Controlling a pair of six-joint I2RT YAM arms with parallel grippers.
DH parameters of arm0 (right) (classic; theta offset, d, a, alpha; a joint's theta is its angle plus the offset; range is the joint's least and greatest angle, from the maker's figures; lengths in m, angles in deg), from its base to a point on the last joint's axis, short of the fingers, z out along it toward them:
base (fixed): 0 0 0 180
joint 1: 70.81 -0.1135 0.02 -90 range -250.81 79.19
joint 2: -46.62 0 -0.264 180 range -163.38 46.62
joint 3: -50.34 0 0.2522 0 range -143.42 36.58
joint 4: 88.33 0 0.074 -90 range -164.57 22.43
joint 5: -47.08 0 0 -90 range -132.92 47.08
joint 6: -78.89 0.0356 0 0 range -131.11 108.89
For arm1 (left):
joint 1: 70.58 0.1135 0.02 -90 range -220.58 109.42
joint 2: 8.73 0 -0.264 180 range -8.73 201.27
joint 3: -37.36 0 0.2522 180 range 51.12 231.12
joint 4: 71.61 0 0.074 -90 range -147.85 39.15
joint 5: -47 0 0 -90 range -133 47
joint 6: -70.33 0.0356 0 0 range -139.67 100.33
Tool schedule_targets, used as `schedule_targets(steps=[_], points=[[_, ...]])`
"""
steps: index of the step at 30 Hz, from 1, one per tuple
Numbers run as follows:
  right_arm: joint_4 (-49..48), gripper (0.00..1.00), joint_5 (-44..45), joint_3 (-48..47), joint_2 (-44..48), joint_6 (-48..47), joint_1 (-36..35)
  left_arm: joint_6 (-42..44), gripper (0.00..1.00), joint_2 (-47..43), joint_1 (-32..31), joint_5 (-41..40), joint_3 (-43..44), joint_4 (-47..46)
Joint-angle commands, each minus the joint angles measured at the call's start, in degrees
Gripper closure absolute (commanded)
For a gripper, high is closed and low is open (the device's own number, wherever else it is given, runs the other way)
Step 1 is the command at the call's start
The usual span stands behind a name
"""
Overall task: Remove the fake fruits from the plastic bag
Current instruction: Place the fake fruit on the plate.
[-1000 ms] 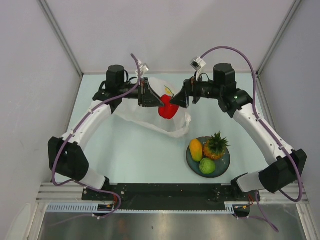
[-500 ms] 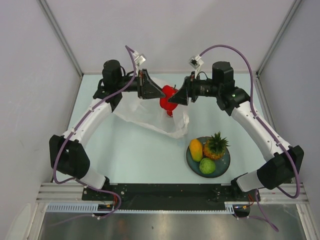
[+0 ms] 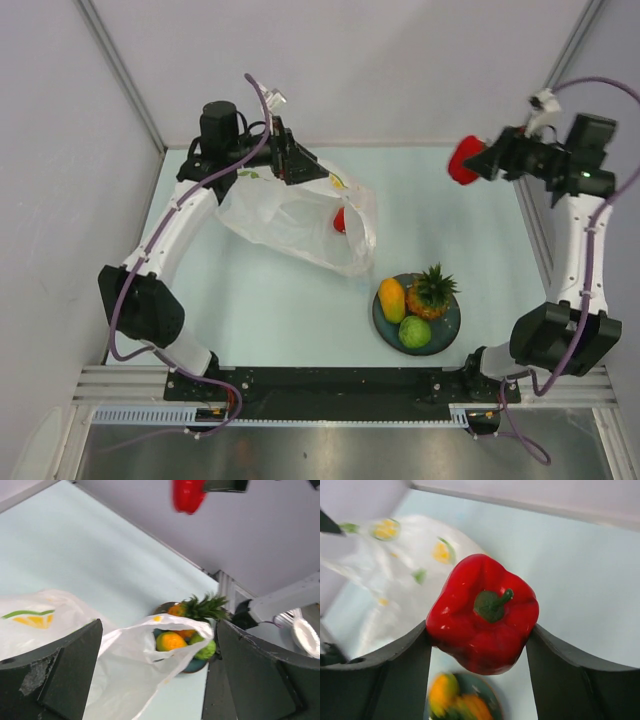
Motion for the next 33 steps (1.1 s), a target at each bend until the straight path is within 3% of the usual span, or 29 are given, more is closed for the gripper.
schedule_targets(steps=[1,2,4,5,8,9,13,17,24,33], points=[[32.4,0.74,-4.4,-0.6,3.6,-28.6,13.8,5.4,0.0,2.6,1.1,-4.4,4.9,5.5],[37.5,0.75,-3.8,0.1,3.3,-40.9,18.3,5.7,0.0,3.3,1.1,-4.9,6.0,6.3],[51.7,0.76,-1.3,3.5,3.1,-52.6,21.4,6.7,0.0,4.0,1.2,-5.6,6.9,7.2],[53.5,0.77,0.1,5.4,3.4,-58.2,22.8,7.0,0.0,4.1,1.3,-5.9,7.1,7.9],[53.6,0.76,4.9,14.3,8.8,-61.1,22.2,8.4,0.0,4.8,1.6,-7.0,7.0,9.6],[53.5,0.77,6.0,18.3,10.2,-63.6,18.7,8.9,0.0,5.0,1.6,-7.7,6.9,10.0],[53.5,0.78,10.7,26.3,15.5,-68.0,3.8,13.5,0.0,5.1,1.7,-10.6,6.9,13.0],[52.7,0.78,14.0,31.0,17.3,-68.4,-5.1,16.2,0.0,4.4,1.9,-13.3,6.0,15.5],[53.4,0.78,17.5,32.8,13.8,-72.6,-5.3,17.8,0.0,2.0,2.1,-15.4,2.7,15.8],[49.0,0.79,16.8,32.8,6.7,-70.8,-0.9,14.8,0.0,1.1,1.8,-14.7,-4.6,14.2]])
